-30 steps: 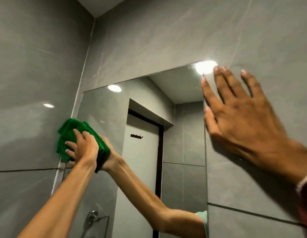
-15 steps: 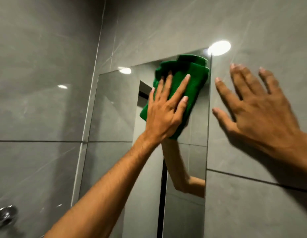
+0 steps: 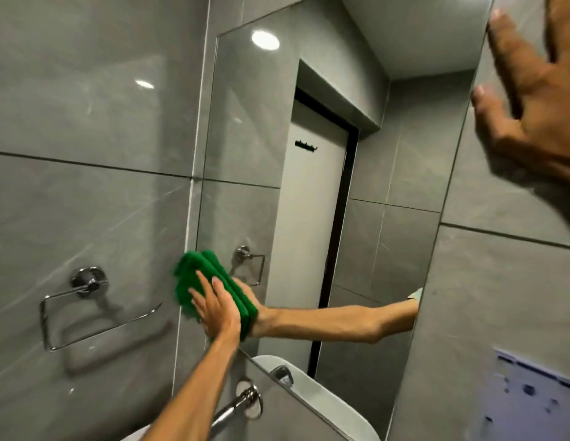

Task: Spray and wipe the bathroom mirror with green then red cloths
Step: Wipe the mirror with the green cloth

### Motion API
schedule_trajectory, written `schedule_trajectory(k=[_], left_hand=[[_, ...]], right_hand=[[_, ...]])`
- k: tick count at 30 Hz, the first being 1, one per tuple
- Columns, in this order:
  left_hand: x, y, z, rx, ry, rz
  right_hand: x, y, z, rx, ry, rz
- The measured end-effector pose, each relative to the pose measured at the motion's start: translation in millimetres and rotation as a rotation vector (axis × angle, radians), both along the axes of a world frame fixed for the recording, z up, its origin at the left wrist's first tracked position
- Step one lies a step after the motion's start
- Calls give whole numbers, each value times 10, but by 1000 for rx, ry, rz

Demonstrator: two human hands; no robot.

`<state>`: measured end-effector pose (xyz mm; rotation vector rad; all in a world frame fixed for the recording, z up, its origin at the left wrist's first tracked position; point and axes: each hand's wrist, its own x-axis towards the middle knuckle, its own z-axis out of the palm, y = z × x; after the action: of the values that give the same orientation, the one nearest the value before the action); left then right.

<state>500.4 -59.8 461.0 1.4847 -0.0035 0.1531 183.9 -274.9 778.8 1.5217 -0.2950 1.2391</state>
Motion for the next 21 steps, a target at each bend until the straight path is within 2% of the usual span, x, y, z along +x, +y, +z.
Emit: schedule_trajectory(k=[2,4,7,11,15,17,19,21], left_hand=[[-264,-24,-72,-57,99,-13],[-571,-87,47,-96,147,-29],[-1177,-230,471,-107,62,-63],[-2017,-496,1457,-41,-329,-83],[-2439,-646,2589,64,-971,-93],[-2383,-610,3057,147,-1218,-84],[-2182,-556,3302,182,-1349,-81],[-1879,-534,3252,164,-1340,-70]], right_hand=[[-110,283,92,131,-33,55],[-179,546,95,125,-135,53],[-332,810,91,164,-107,50],[-505,1080,116,308,1,-28],[-694,1118,56,316,51,-75],[-750,1101,-28,327,46,-86],[-755,1087,-89,333,33,-84],[-760,1088,-133,348,35,-82]])
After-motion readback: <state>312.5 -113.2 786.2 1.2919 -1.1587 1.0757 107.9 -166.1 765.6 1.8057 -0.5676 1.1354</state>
